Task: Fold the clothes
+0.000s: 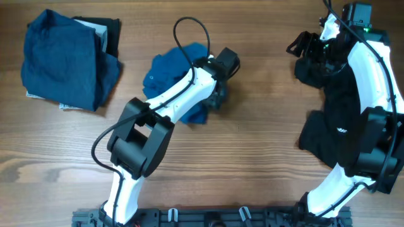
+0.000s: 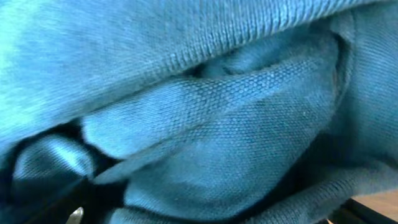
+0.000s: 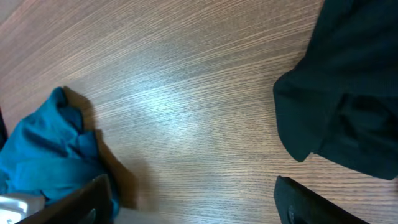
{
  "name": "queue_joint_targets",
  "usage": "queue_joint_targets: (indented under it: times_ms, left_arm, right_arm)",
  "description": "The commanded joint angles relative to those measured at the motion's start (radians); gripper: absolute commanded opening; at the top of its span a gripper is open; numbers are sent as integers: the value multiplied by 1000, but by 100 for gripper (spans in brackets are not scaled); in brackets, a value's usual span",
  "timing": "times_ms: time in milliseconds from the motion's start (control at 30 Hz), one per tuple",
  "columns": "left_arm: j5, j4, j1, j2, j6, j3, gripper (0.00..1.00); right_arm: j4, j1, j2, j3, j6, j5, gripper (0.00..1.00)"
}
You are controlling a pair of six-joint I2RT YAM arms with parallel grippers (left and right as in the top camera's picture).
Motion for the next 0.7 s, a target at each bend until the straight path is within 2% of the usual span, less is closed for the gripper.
queue_joint_targets:
  times_ms: [0,133,333,500,667]
  left_arm:
    - [-158,8,34,3,46,-2,100]
    - [-158,11,32,-21,120,0,100]
    - [-146,55,-5,-110,130,0,100]
    - [30,138,-38,-124,175,-1,99]
    - [37,176,-52,-85,175,-1,96]
  right_arm:
    - [-6,-6,-25,21,-21,-16,85]
    - [-6,-6,-25,21,-21,-16,85]
    - [-5,-6,-25,21,-20,-17,85]
    - [-5,-6,-25,21,-20,-17,85]
    - [-16,-6,-25,21,-20,-17,85]
